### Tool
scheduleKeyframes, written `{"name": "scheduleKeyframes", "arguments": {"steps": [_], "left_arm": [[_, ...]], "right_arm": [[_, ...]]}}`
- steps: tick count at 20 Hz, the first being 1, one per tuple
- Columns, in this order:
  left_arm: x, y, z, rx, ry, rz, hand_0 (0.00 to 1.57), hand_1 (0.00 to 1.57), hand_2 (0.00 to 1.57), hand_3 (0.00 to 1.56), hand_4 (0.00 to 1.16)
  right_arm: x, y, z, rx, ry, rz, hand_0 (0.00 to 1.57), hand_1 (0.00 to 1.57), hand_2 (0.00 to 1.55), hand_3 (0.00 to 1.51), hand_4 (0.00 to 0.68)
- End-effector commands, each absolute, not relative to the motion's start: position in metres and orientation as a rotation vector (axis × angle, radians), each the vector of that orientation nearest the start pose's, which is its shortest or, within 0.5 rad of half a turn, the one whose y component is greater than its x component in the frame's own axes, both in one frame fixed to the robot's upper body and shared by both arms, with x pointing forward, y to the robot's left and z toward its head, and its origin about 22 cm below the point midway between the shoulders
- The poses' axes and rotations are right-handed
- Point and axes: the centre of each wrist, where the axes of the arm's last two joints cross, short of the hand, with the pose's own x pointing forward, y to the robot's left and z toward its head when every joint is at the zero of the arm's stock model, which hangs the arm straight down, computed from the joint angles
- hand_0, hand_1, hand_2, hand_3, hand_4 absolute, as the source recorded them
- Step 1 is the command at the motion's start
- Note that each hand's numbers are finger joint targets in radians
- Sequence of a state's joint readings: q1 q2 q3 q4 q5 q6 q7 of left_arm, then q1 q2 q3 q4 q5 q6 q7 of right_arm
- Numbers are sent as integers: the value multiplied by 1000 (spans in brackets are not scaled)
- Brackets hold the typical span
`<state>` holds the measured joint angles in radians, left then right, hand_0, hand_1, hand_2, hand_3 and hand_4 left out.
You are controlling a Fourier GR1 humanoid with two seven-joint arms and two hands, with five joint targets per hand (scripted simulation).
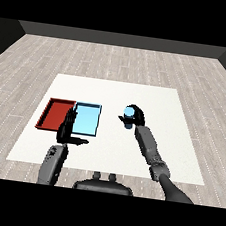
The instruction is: Pick the blue can and put it in the blue box
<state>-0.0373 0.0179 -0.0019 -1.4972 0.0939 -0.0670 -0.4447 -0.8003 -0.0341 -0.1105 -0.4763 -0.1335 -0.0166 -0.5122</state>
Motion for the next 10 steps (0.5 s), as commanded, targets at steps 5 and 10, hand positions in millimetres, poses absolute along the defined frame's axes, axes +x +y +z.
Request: {"name": "scheduleKeyframes", "arguments": {"steps": [5,10], "left_arm": [[255,209,6,-253,-1892,-8,0,0,0,0,0],[268,178,-6,-239,-1850,-58,0,0,0,0,0]], "right_arm": [[403,-150,17,214,-1869,106,1434,1434,1439,1421,666],[375,-139,21,236,-1867,101,1429,1429,1451,1423,660]]}}
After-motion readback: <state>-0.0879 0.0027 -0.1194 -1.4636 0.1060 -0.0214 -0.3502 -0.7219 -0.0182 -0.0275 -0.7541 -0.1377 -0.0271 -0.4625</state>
